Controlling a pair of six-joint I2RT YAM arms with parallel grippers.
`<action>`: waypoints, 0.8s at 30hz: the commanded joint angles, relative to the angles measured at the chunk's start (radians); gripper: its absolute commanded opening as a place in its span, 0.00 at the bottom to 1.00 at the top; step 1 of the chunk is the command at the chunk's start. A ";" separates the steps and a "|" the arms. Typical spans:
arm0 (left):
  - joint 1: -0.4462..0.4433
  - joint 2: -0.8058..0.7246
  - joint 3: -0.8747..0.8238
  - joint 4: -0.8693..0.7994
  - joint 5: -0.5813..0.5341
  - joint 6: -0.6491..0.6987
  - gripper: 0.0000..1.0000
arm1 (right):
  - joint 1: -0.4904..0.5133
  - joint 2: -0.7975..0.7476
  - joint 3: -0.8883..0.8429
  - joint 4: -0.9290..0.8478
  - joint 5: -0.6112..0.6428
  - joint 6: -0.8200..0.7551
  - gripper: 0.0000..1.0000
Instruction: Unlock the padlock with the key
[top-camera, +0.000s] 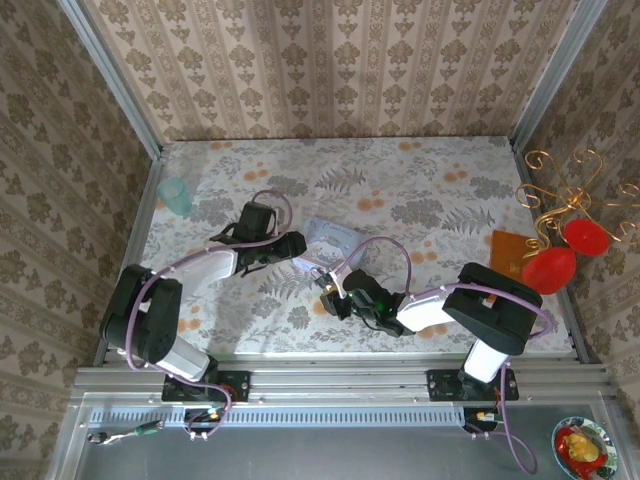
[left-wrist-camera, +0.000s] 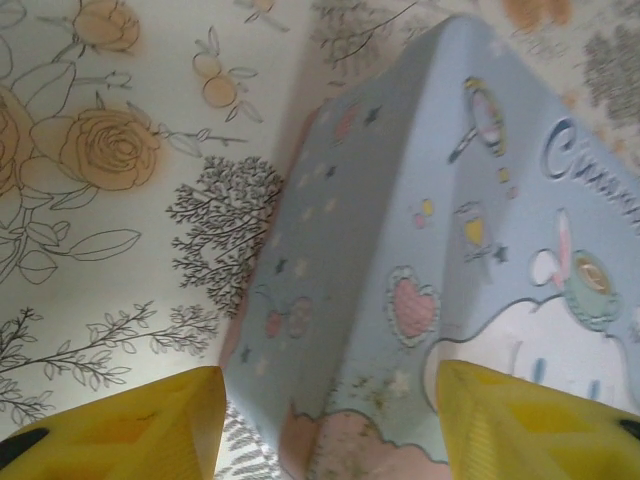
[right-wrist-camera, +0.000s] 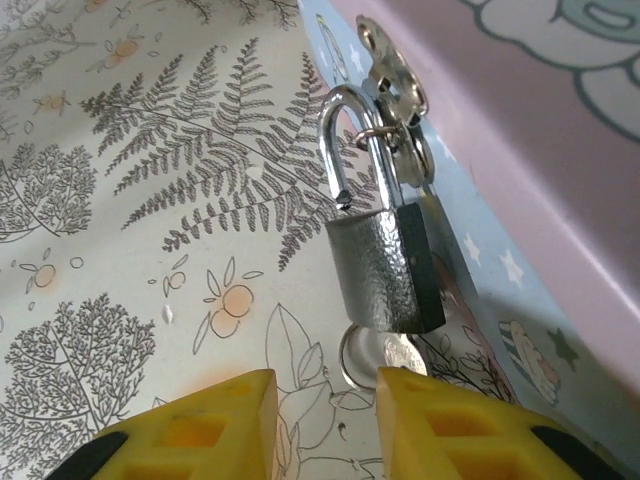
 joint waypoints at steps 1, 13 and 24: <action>0.000 0.030 0.028 -0.054 -0.048 0.053 0.58 | -0.026 -0.030 0.002 -0.024 0.020 0.041 0.35; 0.015 0.058 -0.064 -0.020 -0.124 0.028 0.56 | -0.201 -0.039 0.064 -0.112 -0.242 0.004 0.41; 0.009 0.065 -0.105 0.024 -0.115 0.012 0.55 | -0.288 -0.100 0.089 -0.261 -0.382 -0.094 0.52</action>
